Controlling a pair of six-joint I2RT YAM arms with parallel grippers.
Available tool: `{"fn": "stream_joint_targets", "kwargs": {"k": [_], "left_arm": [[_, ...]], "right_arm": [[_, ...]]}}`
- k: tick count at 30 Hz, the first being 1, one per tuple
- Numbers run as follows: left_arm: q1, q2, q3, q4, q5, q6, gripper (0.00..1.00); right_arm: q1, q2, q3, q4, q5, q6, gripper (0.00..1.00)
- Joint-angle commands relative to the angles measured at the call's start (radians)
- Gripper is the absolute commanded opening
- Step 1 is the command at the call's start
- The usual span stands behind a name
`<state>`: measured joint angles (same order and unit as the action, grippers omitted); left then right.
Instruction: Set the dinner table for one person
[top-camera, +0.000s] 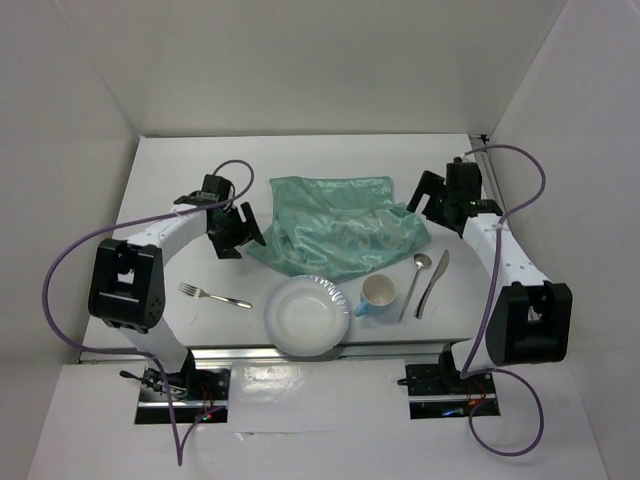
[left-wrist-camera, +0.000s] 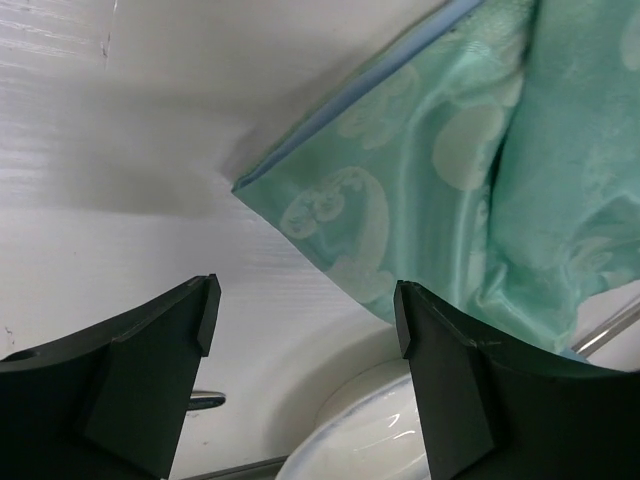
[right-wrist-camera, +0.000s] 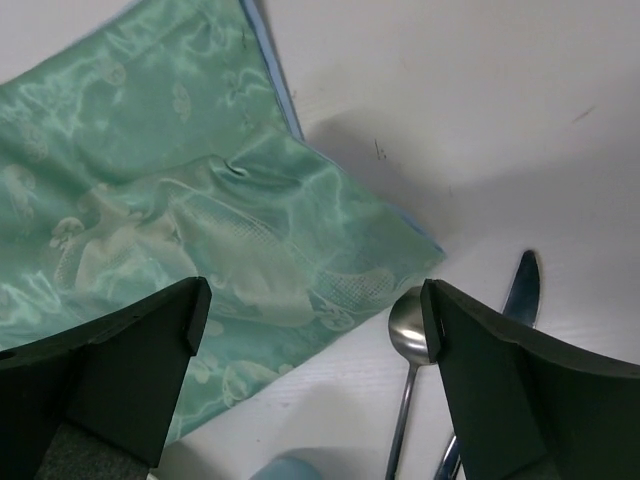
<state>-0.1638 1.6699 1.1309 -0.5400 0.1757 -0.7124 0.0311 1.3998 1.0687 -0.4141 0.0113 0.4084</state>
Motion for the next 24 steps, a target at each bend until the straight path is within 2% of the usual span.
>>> {"fn": "stream_joint_targets", "kwargs": {"k": [1, 5, 7, 10, 12, 13, 14, 15, 17, 20, 24], "left_arm": [[0.012, 0.039, -0.016, 0.054, 0.005, -0.010, 0.88], [0.012, 0.120, 0.009, 0.064, 0.005, -0.021, 0.87], [0.012, 0.129, 0.018, 0.087, 0.005, -0.021, 0.86], [0.012, 0.151, 0.018, 0.118, 0.018, -0.039, 0.85], [0.012, 0.184, 0.018, 0.127, 0.018, -0.039, 0.81], [0.012, 0.197, 0.032, 0.127, 0.037, -0.039, 0.69], [0.012, 0.208, 0.041, 0.127, 0.038, -0.039, 0.53], [0.012, 0.218, 0.055, 0.127, 0.047, -0.039, 0.34], [0.012, 0.218, 0.072, 0.127, 0.047, -0.039, 0.00], [0.012, 0.206, 0.116, 0.083, 0.025, -0.039, 0.00], [0.012, 0.175, 0.145, 0.061, 0.015, -0.039, 0.00]], "right_arm": [[-0.010, 0.005, -0.039, -0.038, -0.011, 0.039, 1.00], [-0.075, 0.033, -0.062, -0.051, -0.076, 0.078, 0.99], [-0.120, 0.045, -0.091, -0.028, -0.126, 0.078, 0.95], [-0.171, 0.080, -0.110, -0.003, -0.192, 0.078, 0.84], [-0.180, 0.102, -0.110, 0.021, -0.214, 0.078, 0.83], [-0.180, 0.111, -0.121, 0.046, -0.214, 0.078, 0.82], [-0.180, 0.128, -0.121, 0.046, -0.223, 0.078, 0.82], [-0.180, 0.137, -0.121, 0.055, -0.235, 0.066, 0.82], [-0.180, 0.160, -0.121, 0.055, -0.249, 0.055, 0.88], [-0.180, 0.182, -0.133, 0.104, -0.286, 0.055, 0.93], [-0.180, 0.221, -0.144, 0.143, -0.310, 0.055, 0.91]]}}
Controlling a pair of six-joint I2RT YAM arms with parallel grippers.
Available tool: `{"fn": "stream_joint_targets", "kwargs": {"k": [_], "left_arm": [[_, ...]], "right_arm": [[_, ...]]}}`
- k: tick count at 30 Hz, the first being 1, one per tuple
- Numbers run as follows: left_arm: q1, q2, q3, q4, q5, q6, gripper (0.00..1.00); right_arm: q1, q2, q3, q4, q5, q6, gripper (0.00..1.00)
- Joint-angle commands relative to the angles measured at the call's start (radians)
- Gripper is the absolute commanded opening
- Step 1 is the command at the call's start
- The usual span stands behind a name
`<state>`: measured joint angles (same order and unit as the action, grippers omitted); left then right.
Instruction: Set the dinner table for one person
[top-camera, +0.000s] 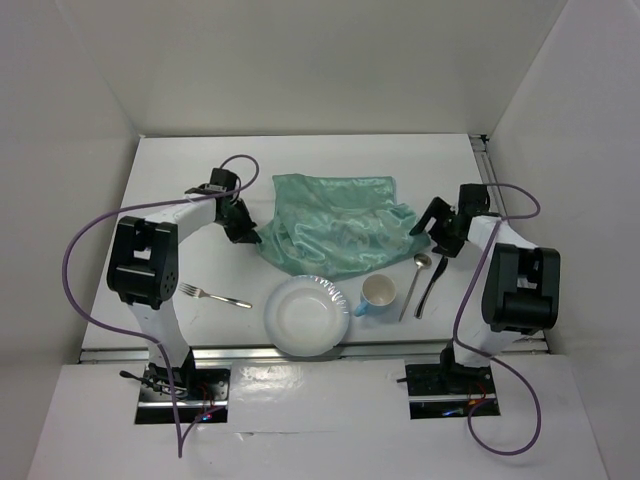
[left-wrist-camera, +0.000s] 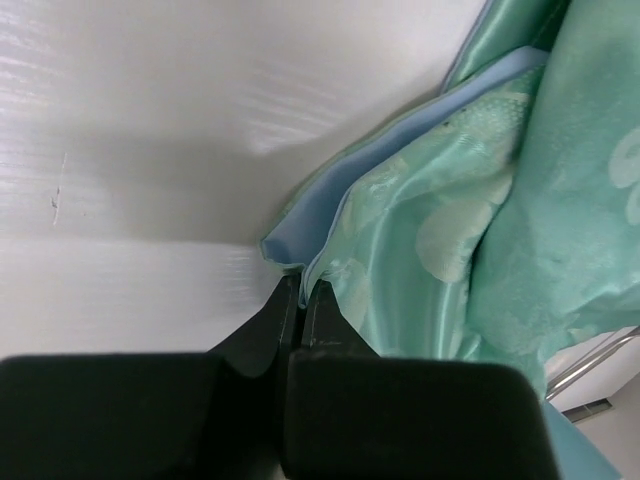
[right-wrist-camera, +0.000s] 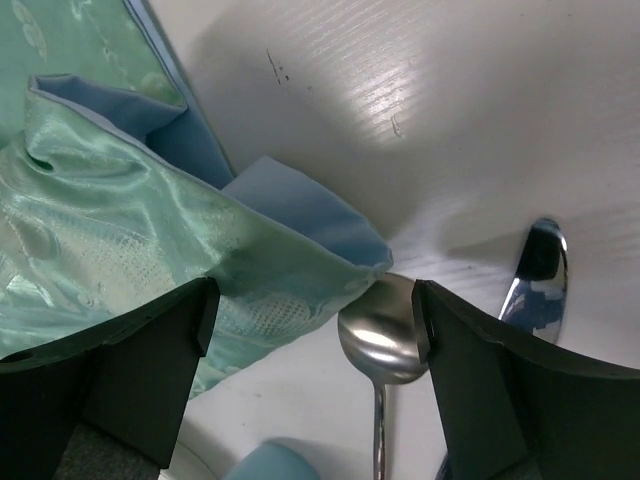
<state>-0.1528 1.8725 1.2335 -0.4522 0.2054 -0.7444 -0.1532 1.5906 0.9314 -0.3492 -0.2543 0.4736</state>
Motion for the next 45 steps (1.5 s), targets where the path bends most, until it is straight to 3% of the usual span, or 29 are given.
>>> {"fn": "stream_joint_targets", "kwargs": {"k": [1, 7, 10, 11, 12, 15, 16, 17, 23, 30, 32, 45], "left_arm": [[0.001, -0.041, 0.053, -0.026, -0.015, -0.007, 0.00], [0.001, -0.041, 0.086, -0.045, -0.015, -0.007, 0.00], [0.001, -0.041, 0.106, -0.054, -0.015, 0.002, 0.00], [0.001, -0.041, 0.106, -0.054, -0.015, 0.002, 0.00], [0.001, -0.050, 0.106, -0.054, -0.015, 0.002, 0.00], [0.001, -0.050, 0.128, -0.054, -0.015, 0.002, 0.00], [0.001, -0.050, 0.142, -0.054, -0.015, 0.002, 0.00], [0.001, -0.039, 0.176, -0.066, -0.015, 0.002, 0.00], [0.022, -0.039, 0.368, -0.151, -0.024, 0.023, 0.00], [0.122, -0.039, 0.792, -0.288, 0.012, 0.072, 0.00], [0.142, -0.053, 0.852, -0.312, 0.022, 0.073, 0.00], [0.266, -0.277, 0.886, -0.324, 0.083, 0.103, 0.00]], "right_arm": [[0.004, 0.031, -0.006, 0.090, -0.045, -0.010, 0.90], [0.004, 0.068, -0.016, 0.142, -0.045, 0.013, 0.77], [0.004, 0.078, -0.016, 0.162, -0.045, 0.022, 0.61], [0.004, 0.078, -0.016, 0.162, -0.045, 0.022, 0.55], [0.004, 0.078, -0.016, 0.173, -0.036, 0.022, 0.41], [0.004, 0.059, 0.015, 0.173, -0.025, 0.031, 0.17], [0.004, 0.058, 0.027, 0.173, -0.025, 0.040, 0.05], [0.004, 0.058, 0.062, 0.159, -0.025, 0.040, 0.00], [0.004, 0.017, 0.220, 0.095, -0.045, 0.075, 0.00], [0.013, -0.012, 0.470, 0.024, -0.102, 0.076, 0.00], [0.014, -0.038, 0.515, -0.002, -0.102, 0.066, 0.00], [0.014, -0.244, 0.681, -0.108, -0.102, 0.026, 0.00]]}}
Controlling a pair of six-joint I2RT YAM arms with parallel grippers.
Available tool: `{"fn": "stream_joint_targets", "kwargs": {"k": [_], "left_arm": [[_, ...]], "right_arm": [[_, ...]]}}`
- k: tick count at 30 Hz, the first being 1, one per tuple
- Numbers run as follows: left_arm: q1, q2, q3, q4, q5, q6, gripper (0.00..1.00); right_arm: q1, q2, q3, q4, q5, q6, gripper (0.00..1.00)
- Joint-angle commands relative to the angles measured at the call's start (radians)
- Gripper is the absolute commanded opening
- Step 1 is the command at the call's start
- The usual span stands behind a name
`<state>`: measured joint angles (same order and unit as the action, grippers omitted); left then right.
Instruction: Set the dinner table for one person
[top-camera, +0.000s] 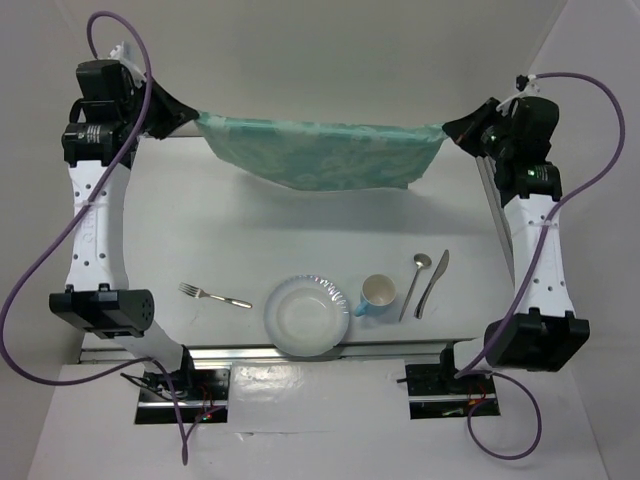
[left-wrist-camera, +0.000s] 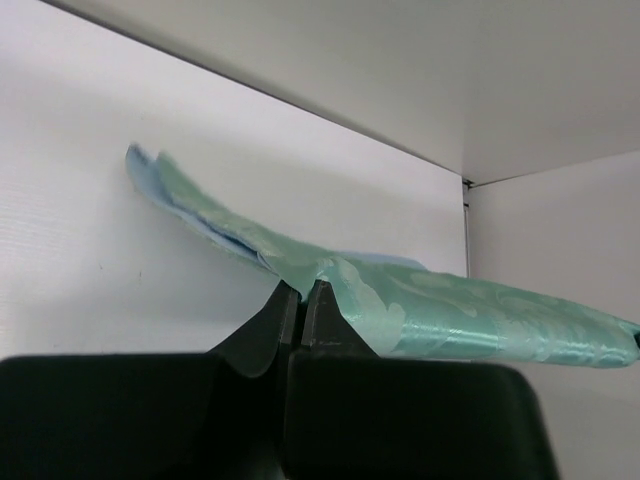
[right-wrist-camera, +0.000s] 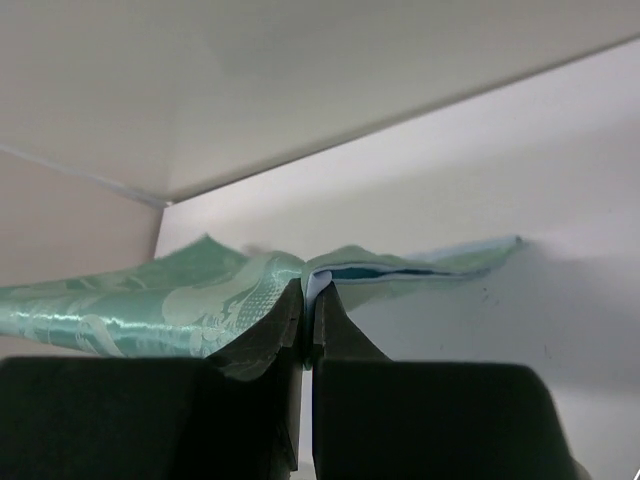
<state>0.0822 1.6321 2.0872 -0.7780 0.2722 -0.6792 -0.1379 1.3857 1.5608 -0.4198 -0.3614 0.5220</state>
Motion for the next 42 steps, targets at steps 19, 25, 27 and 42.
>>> {"fn": "stream_joint_targets", "kwargs": {"k": [19, 25, 27, 42], "left_arm": [[0.042, 0.311, 0.368, 0.052, 0.122, 0.012, 0.00], [0.062, 0.390, 0.413, 0.212, 0.174, -0.059, 0.00], [0.071, 0.390, 0.413, 0.221, 0.194, -0.072, 0.00], [0.108, -0.147, -0.649, 0.260, 0.127, 0.044, 0.00]], "right_arm": [[0.035, 0.431, 0.506, 0.069, -0.097, 0.006, 0.00], [0.046, 0.593, 0.795, 0.032, -0.088, 0.026, 0.00], [0.057, 0.593, 0.786, 0.041, -0.088, 0.035, 0.00], [0.098, 0.136, -0.197, 0.197, -0.079, 0.003, 0.00]]}}
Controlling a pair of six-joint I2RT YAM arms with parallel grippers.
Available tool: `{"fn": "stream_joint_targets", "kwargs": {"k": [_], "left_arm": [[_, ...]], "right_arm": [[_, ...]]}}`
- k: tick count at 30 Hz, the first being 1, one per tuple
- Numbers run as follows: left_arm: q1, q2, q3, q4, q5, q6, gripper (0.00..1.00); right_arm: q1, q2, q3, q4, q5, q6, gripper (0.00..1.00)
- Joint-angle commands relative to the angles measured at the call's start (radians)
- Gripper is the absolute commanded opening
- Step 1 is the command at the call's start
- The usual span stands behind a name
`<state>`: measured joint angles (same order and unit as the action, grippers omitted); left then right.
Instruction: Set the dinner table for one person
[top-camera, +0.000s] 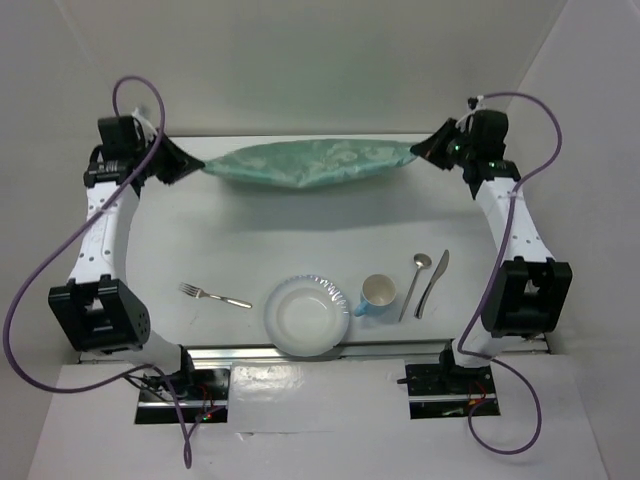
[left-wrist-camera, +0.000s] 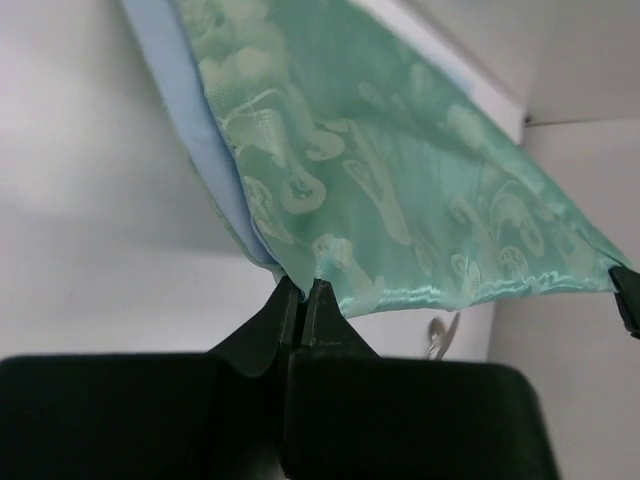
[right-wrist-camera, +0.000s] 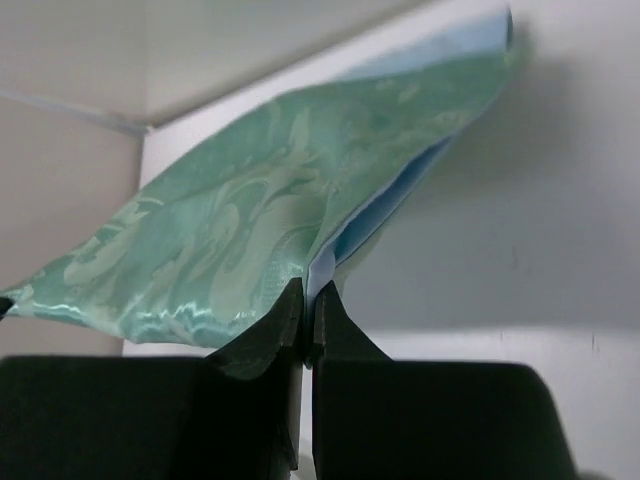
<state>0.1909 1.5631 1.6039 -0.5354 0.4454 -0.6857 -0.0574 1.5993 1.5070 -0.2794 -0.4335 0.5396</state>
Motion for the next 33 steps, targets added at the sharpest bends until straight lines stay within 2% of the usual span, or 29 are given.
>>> {"fn": "stream_joint_targets", "kwargs": {"k": [1, 2, 3, 4, 5, 6, 7, 9, 10, 12, 14, 15, 17, 18, 19, 22, 27, 33], "left_arm": [[-0.001, -0.121, -0.217, 0.017, -0.060, 0.061, 0.03], [-0.001, -0.133, -0.263, 0.005, -0.079, 0.074, 0.14], [-0.001, -0.143, -0.330, 0.005, -0.100, 0.074, 0.43], [-0.001, -0.143, -0.353, -0.009, -0.114, 0.089, 0.59], [-0.001, -0.143, -0.369, -0.032, -0.129, 0.089, 0.73], [-0.001, -0.143, -0.383, -0.032, -0.140, 0.089, 0.81], [-0.001, -0.143, -0.395, -0.047, -0.164, 0.089, 0.91], [-0.001, -0.134, -0.385, -0.060, -0.188, 0.089, 0.92], [-0.001, -0.133, -0.374, -0.070, -0.207, 0.089, 0.92], [-0.001, -0.123, -0.346, -0.083, -0.232, 0.089, 0.90], [-0.013, -0.101, -0.303, -0.083, -0.232, 0.100, 0.86], [-0.030, -0.086, -0.268, -0.083, -0.232, 0.100, 0.77], [-0.053, -0.048, -0.228, -0.083, -0.252, 0.110, 0.71], [-0.065, 0.001, -0.208, -0.083, -0.252, 0.120, 0.64], [-0.088, 0.029, -0.169, -0.083, -0.252, 0.120, 0.60], [-0.135, 0.158, -0.057, -0.112, -0.276, 0.130, 0.53], [-0.183, 0.345, 0.146, -0.184, -0.362, 0.163, 0.53], [-0.203, 0.593, 0.440, -0.248, -0.401, 0.172, 0.54]], "right_arm": [[0.018, -0.093, -0.192, 0.057, -0.023, -0.024, 0.00], [0.030, -0.105, -0.241, 0.057, -0.033, -0.033, 0.00], [0.048, -0.116, -0.317, 0.057, -0.033, -0.044, 0.00], [0.059, -0.125, -0.350, 0.042, -0.033, -0.065, 0.01], [0.059, -0.125, -0.378, 0.028, -0.024, -0.078, 0.07], [0.074, -0.134, -0.425, 0.017, -0.005, -0.087, 0.25], [0.086, -0.134, -0.448, -0.001, 0.010, -0.087, 0.32], [0.087, -0.163, -0.493, -0.015, 0.054, -0.087, 0.53], [0.087, -0.174, -0.502, -0.024, 0.076, -0.087, 0.70], [0.087, -0.183, -0.502, -0.039, 0.133, -0.087, 0.82], [0.087, -0.183, -0.492, -0.058, 0.162, -0.087, 0.88], [0.087, -0.183, -0.466, -0.067, 0.183, -0.087, 0.88], [0.087, -0.159, -0.449, -0.067, 0.202, -0.087, 0.88], [0.087, -0.150, -0.438, -0.067, 0.211, -0.087, 0.88], [0.087, -0.138, -0.415, -0.067, 0.226, -0.087, 0.88], [0.087, -0.067, -0.343, -0.055, 0.258, -0.078, 0.80], [0.087, 0.146, -0.161, -0.064, 0.294, -0.078, 0.61], [0.077, 0.436, 0.139, -0.110, 0.317, -0.078, 0.64]]}}
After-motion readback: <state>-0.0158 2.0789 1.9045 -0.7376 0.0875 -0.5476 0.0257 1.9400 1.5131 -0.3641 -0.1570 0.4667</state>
